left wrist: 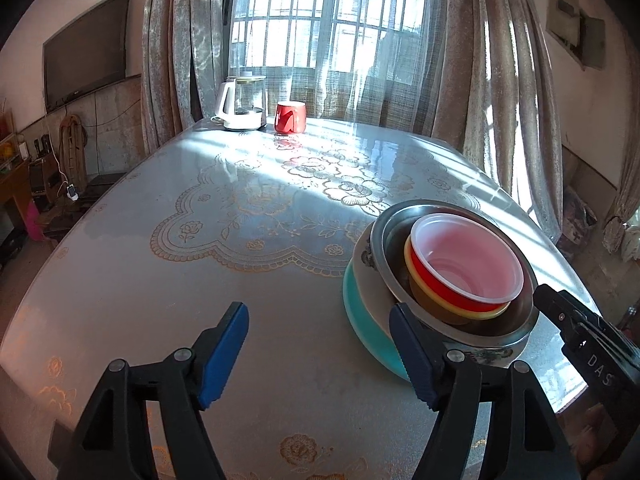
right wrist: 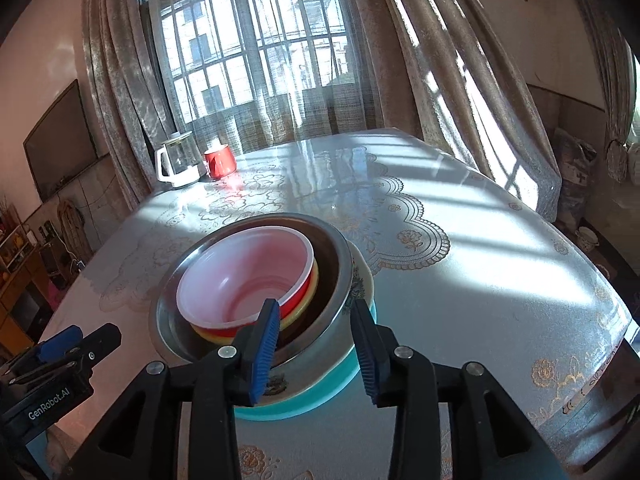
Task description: Organize plates and bowls
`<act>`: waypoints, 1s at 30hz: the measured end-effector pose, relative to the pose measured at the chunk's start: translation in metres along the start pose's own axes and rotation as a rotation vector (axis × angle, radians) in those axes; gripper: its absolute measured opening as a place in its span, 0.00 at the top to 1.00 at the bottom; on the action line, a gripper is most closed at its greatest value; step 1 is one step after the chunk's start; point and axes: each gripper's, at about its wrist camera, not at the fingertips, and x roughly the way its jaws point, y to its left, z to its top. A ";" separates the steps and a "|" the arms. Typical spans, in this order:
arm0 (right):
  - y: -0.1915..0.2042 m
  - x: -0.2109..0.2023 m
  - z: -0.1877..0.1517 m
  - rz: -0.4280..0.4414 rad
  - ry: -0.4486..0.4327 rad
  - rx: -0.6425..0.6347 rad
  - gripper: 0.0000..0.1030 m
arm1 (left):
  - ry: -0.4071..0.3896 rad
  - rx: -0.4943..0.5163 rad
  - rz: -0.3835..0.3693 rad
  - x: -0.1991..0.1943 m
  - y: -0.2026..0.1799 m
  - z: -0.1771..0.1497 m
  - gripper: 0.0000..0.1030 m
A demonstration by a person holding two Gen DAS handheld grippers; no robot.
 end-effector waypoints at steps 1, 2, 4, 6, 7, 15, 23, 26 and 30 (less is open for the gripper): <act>0.003 0.000 -0.001 -0.003 -0.001 -0.011 0.63 | -0.004 -0.006 0.001 -0.001 0.001 0.000 0.27; 0.005 0.000 -0.001 -0.001 0.000 -0.016 0.63 | -0.007 -0.008 0.004 -0.003 0.002 -0.001 0.27; 0.006 0.000 -0.002 0.006 0.007 -0.017 0.63 | -0.010 -0.006 0.004 -0.004 0.002 -0.001 0.24; 0.009 0.000 -0.003 0.007 0.007 -0.021 0.63 | -0.014 -0.006 0.007 -0.005 0.001 -0.002 0.24; 0.010 0.000 -0.003 0.007 0.006 -0.023 0.63 | -0.015 -0.006 0.007 -0.006 0.001 -0.002 0.22; 0.012 0.000 -0.004 0.011 0.004 -0.030 0.63 | -0.026 0.003 0.013 -0.008 0.000 -0.002 0.19; 0.014 0.001 -0.005 0.020 0.014 -0.030 0.63 | -0.025 0.006 0.015 -0.009 -0.001 -0.002 0.17; 0.014 0.001 -0.005 0.021 0.013 -0.030 0.63 | -0.029 0.008 0.015 -0.009 -0.001 -0.002 0.17; 0.015 0.002 -0.005 0.023 0.016 -0.030 0.63 | -0.030 0.009 0.016 -0.009 0.000 -0.002 0.16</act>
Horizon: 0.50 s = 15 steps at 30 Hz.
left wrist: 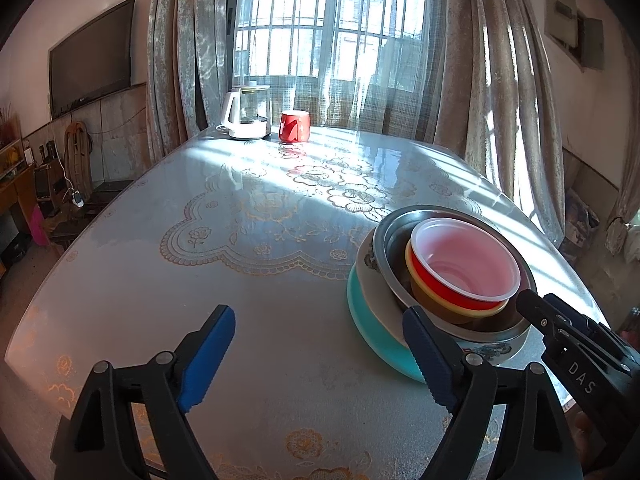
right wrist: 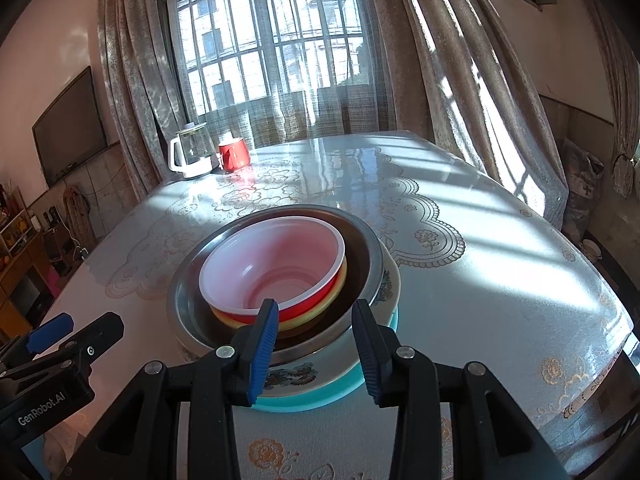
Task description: Organize plates and bowls
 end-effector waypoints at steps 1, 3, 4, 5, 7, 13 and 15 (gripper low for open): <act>0.000 0.000 0.000 0.001 0.000 0.000 0.63 | 0.000 0.001 0.000 0.000 0.000 0.000 0.16; 0.001 0.000 0.000 0.003 -0.002 -0.001 0.63 | -0.002 0.002 -0.001 -0.001 0.000 0.000 0.16; 0.002 0.000 0.000 0.003 -0.002 -0.001 0.63 | -0.002 0.004 -0.001 -0.001 0.001 0.001 0.16; 0.002 0.000 0.000 0.005 -0.002 -0.001 0.63 | -0.002 0.004 -0.001 -0.001 0.001 0.001 0.16; 0.003 0.001 0.000 0.008 0.000 0.000 0.63 | -0.004 0.001 -0.001 -0.002 0.001 0.001 0.16; 0.004 0.001 0.001 0.010 0.000 -0.006 0.63 | -0.005 0.013 -0.002 -0.003 -0.001 0.002 0.15; 0.005 0.001 0.001 0.010 0.001 -0.010 0.63 | -0.008 0.014 -0.005 -0.004 -0.001 0.002 0.15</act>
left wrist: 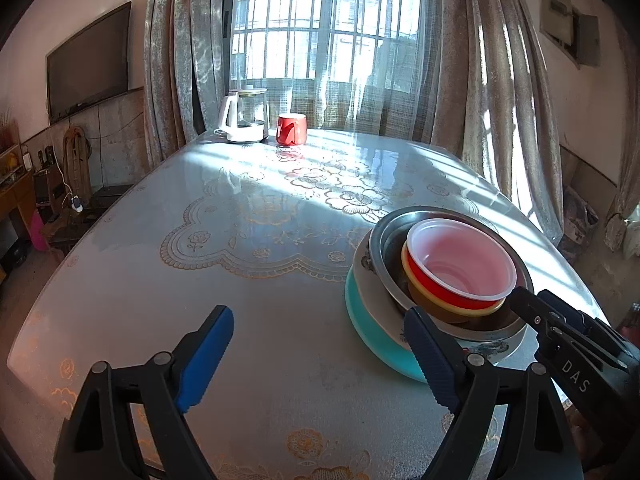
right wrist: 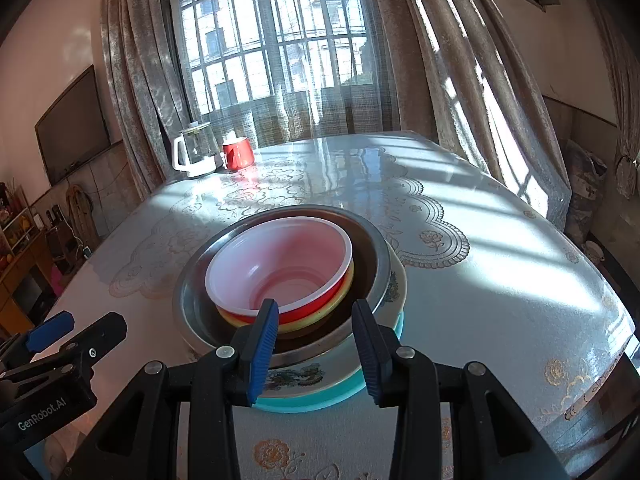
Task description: Organize plates and bowls
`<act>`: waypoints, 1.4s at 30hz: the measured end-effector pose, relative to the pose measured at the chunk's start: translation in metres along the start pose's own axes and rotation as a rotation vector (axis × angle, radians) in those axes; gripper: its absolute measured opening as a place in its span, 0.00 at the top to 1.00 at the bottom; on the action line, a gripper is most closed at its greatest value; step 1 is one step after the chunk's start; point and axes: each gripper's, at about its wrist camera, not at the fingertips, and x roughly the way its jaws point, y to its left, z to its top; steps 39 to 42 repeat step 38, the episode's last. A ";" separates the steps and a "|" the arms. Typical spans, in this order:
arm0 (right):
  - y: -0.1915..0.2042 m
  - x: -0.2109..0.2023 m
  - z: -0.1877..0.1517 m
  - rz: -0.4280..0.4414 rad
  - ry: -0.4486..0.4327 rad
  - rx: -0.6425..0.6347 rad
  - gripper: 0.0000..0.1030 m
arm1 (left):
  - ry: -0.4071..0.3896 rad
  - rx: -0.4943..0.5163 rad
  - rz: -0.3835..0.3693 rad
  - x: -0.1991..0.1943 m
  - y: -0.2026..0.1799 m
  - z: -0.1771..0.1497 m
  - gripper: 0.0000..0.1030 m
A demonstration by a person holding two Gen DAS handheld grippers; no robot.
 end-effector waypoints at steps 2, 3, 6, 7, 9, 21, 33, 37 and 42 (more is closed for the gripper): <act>0.001 0.000 0.000 0.002 0.001 0.001 0.63 | -0.002 -0.002 -0.001 -0.001 0.000 0.000 0.15; 0.000 0.000 0.000 0.003 0.001 0.001 0.63 | -0.002 -0.002 -0.001 -0.001 0.001 0.001 0.15; 0.000 -0.001 0.000 0.004 -0.001 0.002 0.63 | -0.003 -0.003 0.000 -0.001 0.001 0.001 0.14; 0.000 -0.001 0.000 0.005 -0.001 0.001 0.63 | -0.003 -0.001 -0.001 -0.001 0.001 0.001 0.14; 0.000 -0.001 0.000 0.006 0.000 0.002 0.63 | -0.002 0.002 -0.001 -0.001 0.001 0.001 0.14; 0.001 -0.001 0.001 0.008 0.004 0.001 0.63 | 0.001 0.006 -0.002 -0.001 0.001 0.000 0.14; 0.001 0.001 0.001 0.009 0.007 0.003 0.63 | -0.029 0.011 -0.003 -0.003 -0.001 0.000 0.14; -0.001 0.000 0.001 0.012 -0.004 0.003 0.63 | -0.039 0.010 0.000 -0.003 0.000 0.000 0.14; -0.001 -0.001 0.002 0.013 -0.009 0.003 0.63 | -0.035 0.009 -0.005 -0.002 0.000 0.000 0.14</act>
